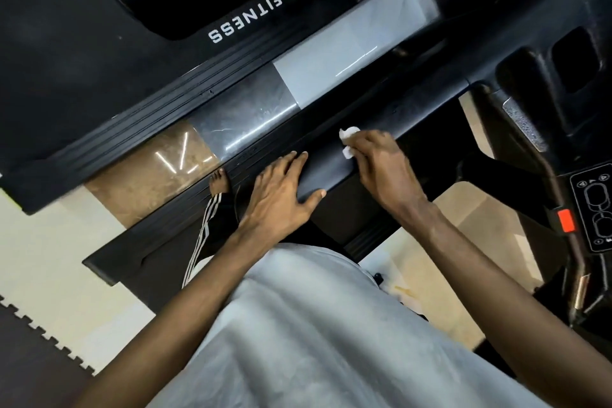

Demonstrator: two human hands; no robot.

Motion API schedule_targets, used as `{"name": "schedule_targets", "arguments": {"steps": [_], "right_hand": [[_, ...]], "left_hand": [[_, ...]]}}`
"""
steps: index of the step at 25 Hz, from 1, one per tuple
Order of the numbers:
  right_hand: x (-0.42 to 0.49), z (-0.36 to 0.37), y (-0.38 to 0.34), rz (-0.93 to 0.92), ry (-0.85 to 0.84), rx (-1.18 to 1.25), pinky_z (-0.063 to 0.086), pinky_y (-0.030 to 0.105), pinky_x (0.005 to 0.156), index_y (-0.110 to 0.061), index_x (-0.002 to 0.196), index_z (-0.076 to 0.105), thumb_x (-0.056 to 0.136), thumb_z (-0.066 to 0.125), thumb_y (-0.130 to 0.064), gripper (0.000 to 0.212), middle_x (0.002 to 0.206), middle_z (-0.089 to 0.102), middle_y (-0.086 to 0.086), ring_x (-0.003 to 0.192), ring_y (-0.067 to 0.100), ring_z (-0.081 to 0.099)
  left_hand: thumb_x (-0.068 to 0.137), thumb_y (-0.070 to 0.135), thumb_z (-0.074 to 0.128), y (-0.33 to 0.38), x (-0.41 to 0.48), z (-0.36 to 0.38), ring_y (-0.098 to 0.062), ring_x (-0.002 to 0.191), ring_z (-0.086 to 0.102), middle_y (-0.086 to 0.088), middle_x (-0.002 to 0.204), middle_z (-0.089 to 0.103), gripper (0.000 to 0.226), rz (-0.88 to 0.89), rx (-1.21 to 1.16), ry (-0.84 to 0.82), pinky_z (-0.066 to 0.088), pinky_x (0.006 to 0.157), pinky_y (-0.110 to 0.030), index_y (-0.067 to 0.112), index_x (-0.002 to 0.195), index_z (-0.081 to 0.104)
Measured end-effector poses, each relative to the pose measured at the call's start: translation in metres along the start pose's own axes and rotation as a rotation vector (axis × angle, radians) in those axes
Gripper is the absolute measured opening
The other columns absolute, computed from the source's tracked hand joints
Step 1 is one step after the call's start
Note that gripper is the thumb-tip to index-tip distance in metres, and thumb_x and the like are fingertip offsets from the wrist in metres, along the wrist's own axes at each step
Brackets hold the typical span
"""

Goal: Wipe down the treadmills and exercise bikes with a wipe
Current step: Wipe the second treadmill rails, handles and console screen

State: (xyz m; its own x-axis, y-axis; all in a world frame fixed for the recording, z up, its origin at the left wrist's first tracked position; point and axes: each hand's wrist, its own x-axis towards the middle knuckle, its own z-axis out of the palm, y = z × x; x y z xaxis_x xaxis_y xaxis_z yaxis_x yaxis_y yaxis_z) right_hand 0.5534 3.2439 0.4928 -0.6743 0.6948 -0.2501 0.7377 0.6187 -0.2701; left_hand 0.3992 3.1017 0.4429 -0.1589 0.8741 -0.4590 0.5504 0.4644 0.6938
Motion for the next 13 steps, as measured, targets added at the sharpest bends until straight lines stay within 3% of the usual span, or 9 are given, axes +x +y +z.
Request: {"name": "schedule_targets", "arguments": {"steps": [3, 6, 9, 13], "right_hand": [[0.006, -0.018, 0.021, -0.03, 0.054, 0.031, 0.052, 0.03, 0.084, -0.008, 0.117, 0.069, 0.099, 0.052, -0.012, 0.024, 0.116, 0.058, 0.007, 0.098, 0.021, 0.059], [0.026, -0.03, 0.051, 0.042, 0.118, -0.094, 0.05, 0.041, 0.084, -0.009, 0.115, 0.071, 0.093, 0.051, -0.002, 0.031, 0.109, 0.061, 0.01, 0.098, 0.03, 0.055], [0.026, -0.022, 0.042, -0.045, 0.036, -0.107, 0.046, 0.041, 0.086, -0.008, 0.118, 0.068, 0.083, 0.05, 0.008, 0.043, 0.11, 0.062, 0.012, 0.101, 0.032, 0.051], [0.022, -0.02, 0.041, -0.182, -0.057, -0.051, 0.048, 0.038, 0.086, -0.005, 0.119, 0.064, 0.091, 0.049, 0.002, 0.032, 0.113, 0.059, 0.012, 0.103, 0.028, 0.052]], "left_hand": [[0.09, 0.055, 0.055, 0.011, 0.0, 0.009, -0.026, 0.141, 0.038, -0.006, 0.154, 0.042, 0.073, -0.022, 0.002, 0.08, 0.029, 0.116, -0.042, 0.018, 0.152, 0.04], [0.089, 0.057, 0.046, 0.024, -0.003, 0.021, -0.028, 0.138, 0.042, -0.008, 0.151, 0.046, 0.073, -0.065, 0.031, 0.177, 0.032, 0.116, -0.045, 0.016, 0.149, 0.044], [0.088, 0.063, 0.047, 0.034, -0.001, 0.031, -0.028, 0.137, 0.043, -0.006, 0.149, 0.047, 0.075, -0.117, 0.093, 0.238, 0.032, 0.114, -0.049, 0.019, 0.148, 0.044], [0.085, 0.071, 0.048, 0.041, 0.004, 0.039, -0.024, 0.134, 0.044, -0.001, 0.147, 0.049, 0.079, -0.142, 0.159, 0.29, 0.032, 0.111, -0.046, 0.023, 0.148, 0.043]]}}
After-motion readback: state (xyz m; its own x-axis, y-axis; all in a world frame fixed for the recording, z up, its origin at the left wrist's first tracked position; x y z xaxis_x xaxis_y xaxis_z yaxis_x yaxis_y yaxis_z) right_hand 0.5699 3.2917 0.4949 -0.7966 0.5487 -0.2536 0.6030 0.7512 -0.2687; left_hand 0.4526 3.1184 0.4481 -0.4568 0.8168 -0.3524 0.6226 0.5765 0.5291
